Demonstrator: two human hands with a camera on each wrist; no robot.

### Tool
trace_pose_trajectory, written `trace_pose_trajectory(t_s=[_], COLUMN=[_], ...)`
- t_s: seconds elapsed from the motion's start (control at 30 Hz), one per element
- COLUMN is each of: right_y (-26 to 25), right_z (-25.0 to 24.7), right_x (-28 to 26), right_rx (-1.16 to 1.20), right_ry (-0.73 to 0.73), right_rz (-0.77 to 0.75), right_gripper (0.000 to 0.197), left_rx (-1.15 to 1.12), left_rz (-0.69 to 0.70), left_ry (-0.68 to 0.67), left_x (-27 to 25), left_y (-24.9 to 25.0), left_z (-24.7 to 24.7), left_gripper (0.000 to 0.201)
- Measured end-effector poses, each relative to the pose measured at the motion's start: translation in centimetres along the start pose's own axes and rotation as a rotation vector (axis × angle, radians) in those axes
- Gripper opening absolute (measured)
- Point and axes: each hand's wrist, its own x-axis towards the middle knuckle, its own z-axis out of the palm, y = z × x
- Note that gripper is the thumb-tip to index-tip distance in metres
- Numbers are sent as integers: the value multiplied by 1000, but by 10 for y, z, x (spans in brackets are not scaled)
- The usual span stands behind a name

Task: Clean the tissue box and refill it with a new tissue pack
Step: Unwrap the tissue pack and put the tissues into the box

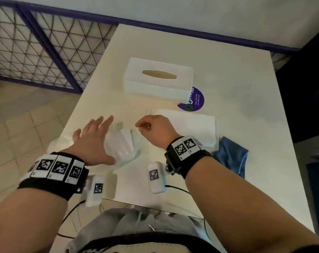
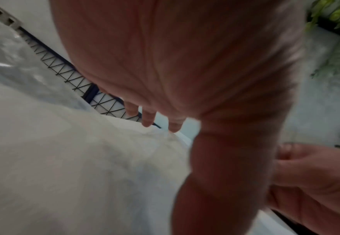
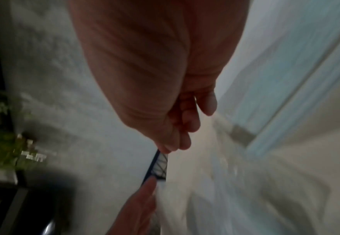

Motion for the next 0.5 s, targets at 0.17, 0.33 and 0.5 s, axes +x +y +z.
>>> trace_pose_trajectory(t_s=[0.17, 0.33, 0.5], right_y=[-32, -50, -59], right_z=[49, 66, 73], right_x=[29, 43, 52], right_rx=[-409, -716, -782], right_ry=[-278, -392, -434], right_rz=[-90, -82, 64], right_gripper=[45, 56, 66], left_rx=[39, 14, -7], left_rz=[-26, 3, -10], left_ry=[-22, 14, 28], left_x=[0, -2, -4], left_y=[-19, -26, -33], left_z=[25, 35, 39], left_gripper=[152, 153, 152])
